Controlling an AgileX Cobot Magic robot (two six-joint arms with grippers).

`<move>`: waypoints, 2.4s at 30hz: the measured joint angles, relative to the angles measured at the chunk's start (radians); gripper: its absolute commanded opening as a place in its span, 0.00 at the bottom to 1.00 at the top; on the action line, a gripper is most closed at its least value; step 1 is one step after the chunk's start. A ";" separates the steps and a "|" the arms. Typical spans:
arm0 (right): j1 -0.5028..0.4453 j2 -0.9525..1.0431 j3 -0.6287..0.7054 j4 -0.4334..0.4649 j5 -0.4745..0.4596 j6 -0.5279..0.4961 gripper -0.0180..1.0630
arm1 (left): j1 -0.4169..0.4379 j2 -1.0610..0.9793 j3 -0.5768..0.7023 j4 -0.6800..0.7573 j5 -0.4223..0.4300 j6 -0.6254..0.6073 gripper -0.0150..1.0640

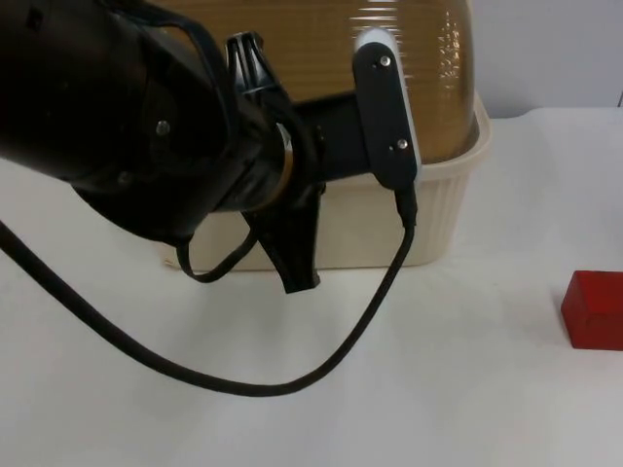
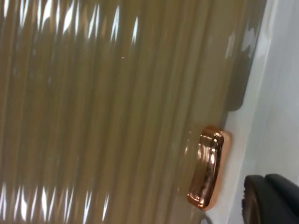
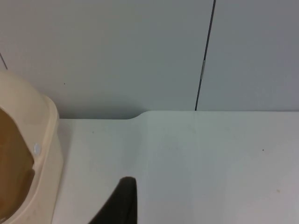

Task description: Open the box lid with the left hand, place the block into the box with the right hand, then close the box lid with the left hand.

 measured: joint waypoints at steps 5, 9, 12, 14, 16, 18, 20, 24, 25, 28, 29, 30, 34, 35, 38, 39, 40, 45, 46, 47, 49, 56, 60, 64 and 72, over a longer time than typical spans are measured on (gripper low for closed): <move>0.000 0.000 0.000 0.000 0.000 0.000 0.99 | 0.008 0.000 -0.002 0.001 -0.048 0.000 0.01; 0.000 0.000 0.000 0.000 0.000 0.000 0.99 | 0.049 0.001 -0.015 0.002 -0.118 0.000 0.01; 0.000 0.000 0.000 0.000 0.000 0.000 0.99 | 0.097 0.012 -0.023 0.002 -0.132 0.023 0.01; 0.000 0.000 0.000 0.000 0.000 0.000 0.99 | 0.123 0.018 -0.029 0.002 -0.142 0.039 0.01; 0.000 0.000 0.000 0.000 0.000 0.000 0.99 | 0.129 0.018 -0.031 0.002 -0.147 0.043 0.01; 0.000 0.000 0.000 0.000 -0.002 0.000 0.99 | 0.131 0.018 -0.031 0.002 -0.162 0.056 0.01; 0.000 0.000 0.000 0.000 -0.006 0.000 0.99 | 0.131 0.018 -0.031 0.002 -0.188 0.064 0.01; 0.000 0.000 0.000 0.000 -0.009 0.000 0.99 | 0.131 0.018 -0.031 0.002 -0.206 0.074 0.01; 0.000 0.000 0.000 0.000 -0.009 0.000 0.99 | 0.131 0.018 -0.031 0.002 -0.206 0.076 0.01; 0.000 0.000 0.000 0.000 -0.009 0.000 0.99 | 0.131 0.018 -0.035 0.002 -0.206 0.080 0.01; 0.000 0.000 0.000 0.000 -0.009 0.000 0.99 | 0.131 0.018 -0.039 0.002 -0.206 0.080 0.01; 0.000 0.000 0.000 0.000 -0.009 0.000 0.99 | 0.131 0.018 -0.045 0.002 -0.206 0.080 0.01; 0.000 0.000 0.000 0.000 -0.009 0.000 0.99 | 0.131 0.018 -0.051 0.002 -0.206 0.087 0.01; 0.000 0.000 0.000 0.000 -0.009 0.000 0.99 | 0.131 0.022 -0.051 0.005 -0.204 0.089 0.01; 0.000 0.000 0.000 0.000 -0.009 0.000 0.99 | 0.131 0.032 -0.051 0.004 -0.196 0.091 0.01; 0.000 0.000 0.000 0.000 -0.009 0.000 0.99 | 0.131 0.045 -0.051 0.007 -0.180 0.097 0.01; 0.000 0.000 0.000 0.000 -0.009 0.000 0.99 | 0.131 0.046 -0.052 0.006 -0.175 0.100 0.01; 0.000 0.000 0.000 0.000 -0.009 0.000 0.99 | 0.129 0.047 -0.053 0.009 -0.154 0.103 0.01; 0.000 0.000 0.000 0.000 -0.009 0.000 0.99 | 0.127 0.047 -0.053 0.009 -0.152 0.103 0.01; 0.000 0.000 0.000 0.000 -0.009 0.000 0.99 | 0.125 0.047 -0.053 0.009 -0.146 0.103 0.01; 0.000 0.000 0.000 0.000 -0.009 0.000 0.99 | 0.124 0.047 -0.053 0.009 -0.142 0.103 0.01; 0.000 0.000 0.000 0.000 -0.009 0.000 0.99 | 0.123 0.045 -0.053 0.009 -0.129 0.103 0.01; 0.000 0.000 0.000 0.000 -0.009 0.000 0.99 | 0.123 0.039 -0.055 0.007 -0.112 0.101 0.01; 0.000 0.000 0.000 0.000 -0.009 0.000 0.99 | 0.125 0.038 -0.059 0.007 -0.083 0.084 0.01; 0.000 0.000 0.000 0.000 -0.009 0.000 0.99 | 0.125 0.038 -0.060 0.007 -0.074 0.071 0.01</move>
